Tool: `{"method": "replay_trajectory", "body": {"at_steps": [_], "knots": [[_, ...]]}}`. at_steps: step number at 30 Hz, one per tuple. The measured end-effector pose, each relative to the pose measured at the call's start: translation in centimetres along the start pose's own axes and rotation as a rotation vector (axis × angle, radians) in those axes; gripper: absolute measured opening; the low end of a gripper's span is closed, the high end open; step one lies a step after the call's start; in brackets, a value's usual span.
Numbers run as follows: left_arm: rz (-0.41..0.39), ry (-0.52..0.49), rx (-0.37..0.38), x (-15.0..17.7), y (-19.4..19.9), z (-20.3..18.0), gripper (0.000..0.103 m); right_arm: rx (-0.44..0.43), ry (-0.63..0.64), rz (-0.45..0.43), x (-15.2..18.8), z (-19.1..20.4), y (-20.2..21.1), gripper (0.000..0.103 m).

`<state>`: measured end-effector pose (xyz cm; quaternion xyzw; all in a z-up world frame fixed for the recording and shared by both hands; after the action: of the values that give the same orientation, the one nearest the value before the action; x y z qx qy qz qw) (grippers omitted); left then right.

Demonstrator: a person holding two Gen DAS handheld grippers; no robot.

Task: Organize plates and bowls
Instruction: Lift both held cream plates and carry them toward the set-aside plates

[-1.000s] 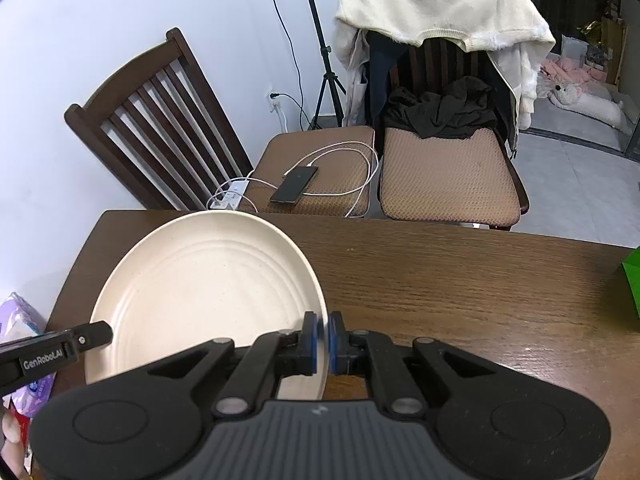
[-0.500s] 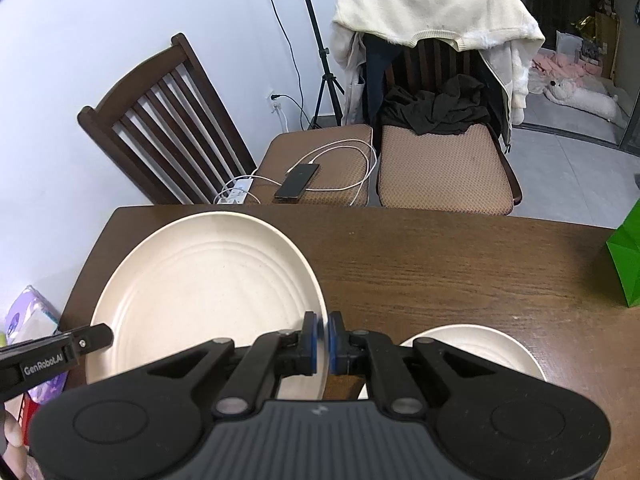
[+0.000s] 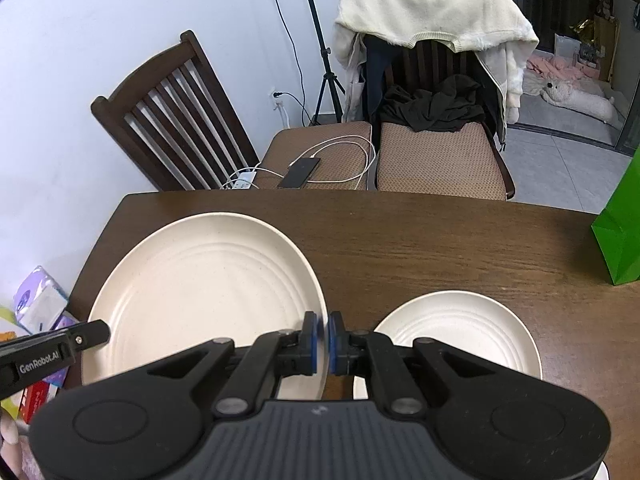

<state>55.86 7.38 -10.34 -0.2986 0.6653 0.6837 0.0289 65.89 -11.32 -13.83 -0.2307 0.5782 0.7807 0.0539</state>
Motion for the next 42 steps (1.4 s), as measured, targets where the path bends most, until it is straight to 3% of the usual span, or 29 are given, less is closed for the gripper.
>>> {"method": "replay_trajectory", "body": {"at_steps": [24,42], "knots": [[-0.019,0.000,-0.003,4.5,4.2,2.0,0.008,-0.010,0.054,0.003,4.6,2.3,3.1,0.006],[-0.031,0.076,-0.034,8.8,7.1,4.6,0.008,-0.029,0.129,0.019,7.9,4.7,4.8,0.006]]}}
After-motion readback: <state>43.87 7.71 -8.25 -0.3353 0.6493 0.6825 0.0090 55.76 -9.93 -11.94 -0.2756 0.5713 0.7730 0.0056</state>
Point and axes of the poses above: each gripper's, at about its wrist camera, not at the fingertips, and y roughly against the way its jaws point, z to its left, x to its underside, the point moved 9 cm from there along -y, roughly the way its jaws point, and after that the axes turned 8 degrees about z, right-handed, at the moved point
